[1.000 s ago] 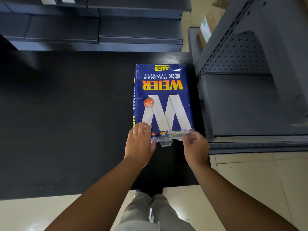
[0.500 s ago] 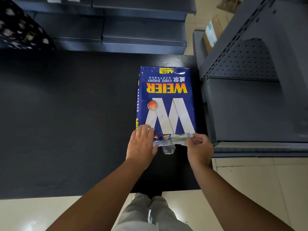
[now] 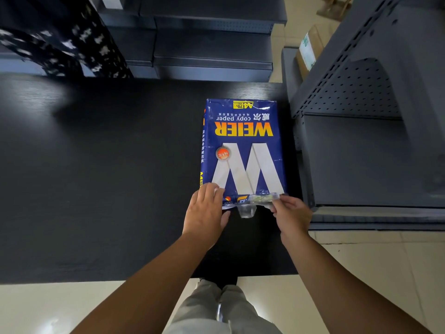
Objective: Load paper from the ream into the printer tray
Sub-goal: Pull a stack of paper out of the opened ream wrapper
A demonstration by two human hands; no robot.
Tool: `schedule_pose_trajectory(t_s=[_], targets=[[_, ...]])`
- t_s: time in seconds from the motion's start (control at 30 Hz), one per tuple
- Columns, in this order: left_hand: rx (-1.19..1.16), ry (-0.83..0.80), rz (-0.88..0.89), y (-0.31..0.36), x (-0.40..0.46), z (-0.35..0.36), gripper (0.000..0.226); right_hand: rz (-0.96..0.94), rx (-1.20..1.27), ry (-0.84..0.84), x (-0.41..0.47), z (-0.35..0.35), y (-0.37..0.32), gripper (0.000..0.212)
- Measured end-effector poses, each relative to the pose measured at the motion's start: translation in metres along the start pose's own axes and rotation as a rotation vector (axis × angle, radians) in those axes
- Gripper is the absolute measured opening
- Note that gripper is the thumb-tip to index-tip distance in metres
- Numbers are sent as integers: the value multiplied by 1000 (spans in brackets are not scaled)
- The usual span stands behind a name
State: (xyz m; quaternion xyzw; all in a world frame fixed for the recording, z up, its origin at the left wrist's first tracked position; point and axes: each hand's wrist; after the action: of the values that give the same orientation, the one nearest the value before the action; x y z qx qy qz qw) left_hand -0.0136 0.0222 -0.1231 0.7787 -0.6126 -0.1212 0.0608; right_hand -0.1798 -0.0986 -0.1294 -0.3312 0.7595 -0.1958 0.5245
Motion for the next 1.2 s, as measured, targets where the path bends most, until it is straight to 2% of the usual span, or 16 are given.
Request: schedule_pose_trajectory(t_s=[0.2, 0.37, 0.53, 0.8, 0.87, 0.97, 1.07, 1.2], targets=[[-164, 57, -136, 8, -21, -9, 51, -63, -91, -162, -8, -19, 5, 39], [-438, 94, -328, 13, -40, -11, 48, -6, -156, -245, -9, -40, 13, 40], [-673, 89, -512, 18, -44, -11, 51, 63, -183, -317, -18, -69, 29, 34], [-711, 19, -639, 15, -50, -3, 53, 129, -521, -548, -38, -95, 50, 11], [-748, 1, -635, 12, -55, -1, 48, 36, -538, -507, -30, -83, 39, 15], [-778, -10, -589, 13, -61, -2, 46, -81, -347, -383, -18, -60, 18, 42], [-807, 6, -599, 15, -59, -7, 40, -206, -360, -294, -13, -46, 12, 46], [-832, 29, -642, 6, -48, 6, 51, -262, -385, -312, -17, -42, 17, 55]])
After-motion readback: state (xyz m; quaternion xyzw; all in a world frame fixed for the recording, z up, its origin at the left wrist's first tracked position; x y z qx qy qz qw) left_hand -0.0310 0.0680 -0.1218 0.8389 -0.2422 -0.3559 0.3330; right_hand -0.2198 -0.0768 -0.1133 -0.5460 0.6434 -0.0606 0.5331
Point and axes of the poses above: each hand's wrist, its own x-axis towards the middle knuckle, its own z-axis out of the palm, y = z × x, and after that the axes turned 9 degrees about z, right-handed
